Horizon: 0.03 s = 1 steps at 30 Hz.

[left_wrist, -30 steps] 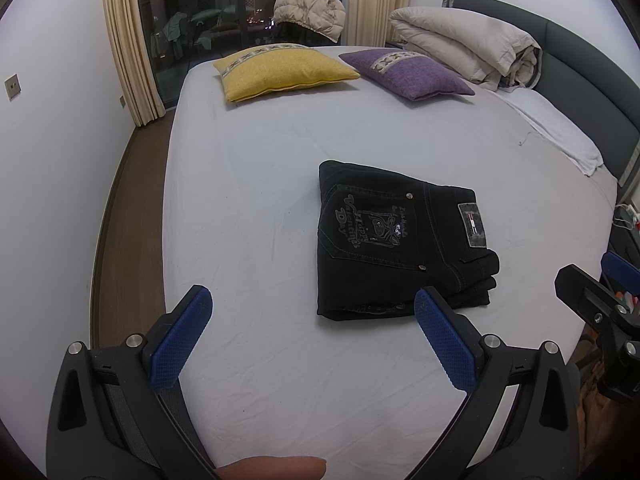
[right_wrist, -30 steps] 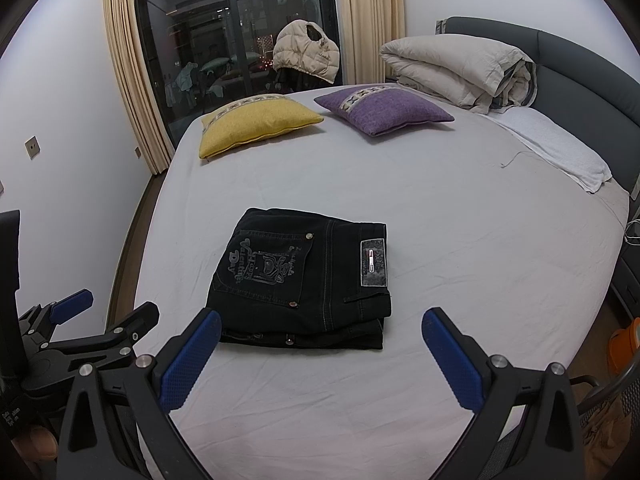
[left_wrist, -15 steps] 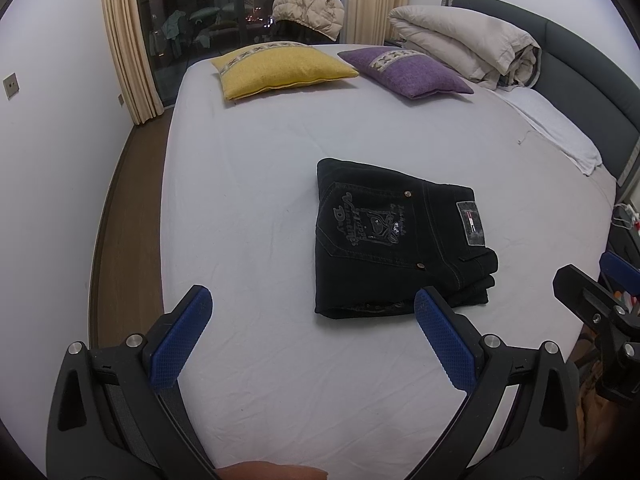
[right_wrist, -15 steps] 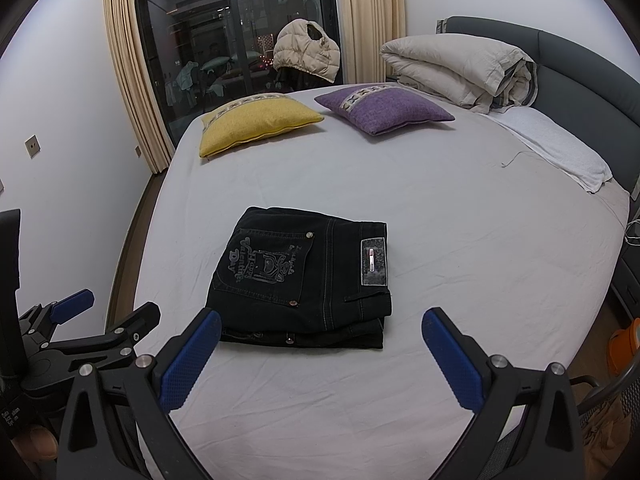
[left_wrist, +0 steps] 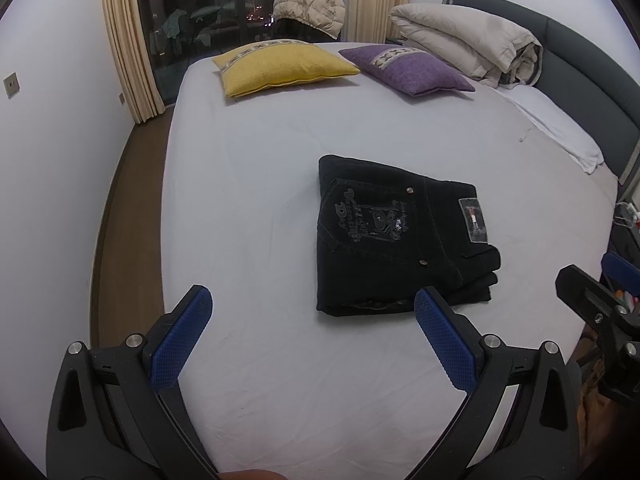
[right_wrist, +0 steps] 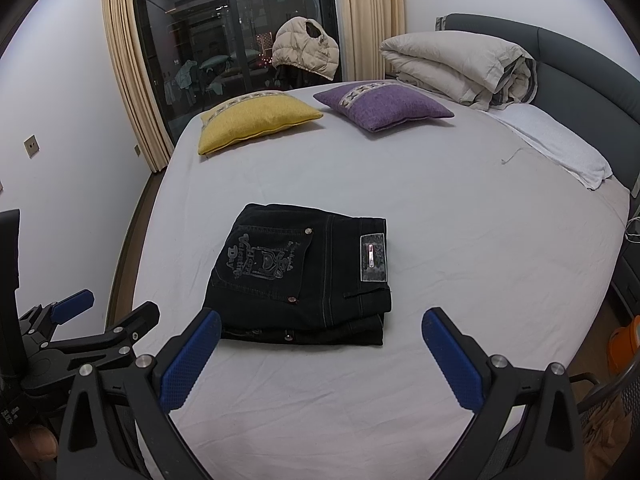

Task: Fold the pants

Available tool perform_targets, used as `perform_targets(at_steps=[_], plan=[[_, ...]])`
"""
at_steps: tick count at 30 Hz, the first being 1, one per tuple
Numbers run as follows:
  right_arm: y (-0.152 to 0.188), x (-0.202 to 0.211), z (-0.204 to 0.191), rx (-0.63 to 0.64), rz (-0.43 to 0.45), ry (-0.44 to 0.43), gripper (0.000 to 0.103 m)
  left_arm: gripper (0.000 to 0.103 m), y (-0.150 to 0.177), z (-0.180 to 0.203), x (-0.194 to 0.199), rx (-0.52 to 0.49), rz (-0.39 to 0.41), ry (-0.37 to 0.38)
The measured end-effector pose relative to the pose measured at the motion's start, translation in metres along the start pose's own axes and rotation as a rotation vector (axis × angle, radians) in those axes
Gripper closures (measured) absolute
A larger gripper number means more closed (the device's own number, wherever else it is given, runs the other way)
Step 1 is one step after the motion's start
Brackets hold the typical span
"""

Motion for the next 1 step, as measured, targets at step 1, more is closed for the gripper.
perform_targets(at_steps=[1], plan=[[-0.0009, -0.0006, 0.0006, 0.000, 0.000, -0.001, 0.000, 0.000, -0.0003, -0.0006, -0.0003, 0.003, -0.001, 0.004]])
Point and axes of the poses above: each gripper's, at about its wrist camera, not at the fingertips, and x roughly against the way its jaws point, z to its right, y to its underside, the point moved 7 cm from there along -x, roughly the way its jaws point, and after that the axes turned 7 degrees about -y, right-handed, at the moved point
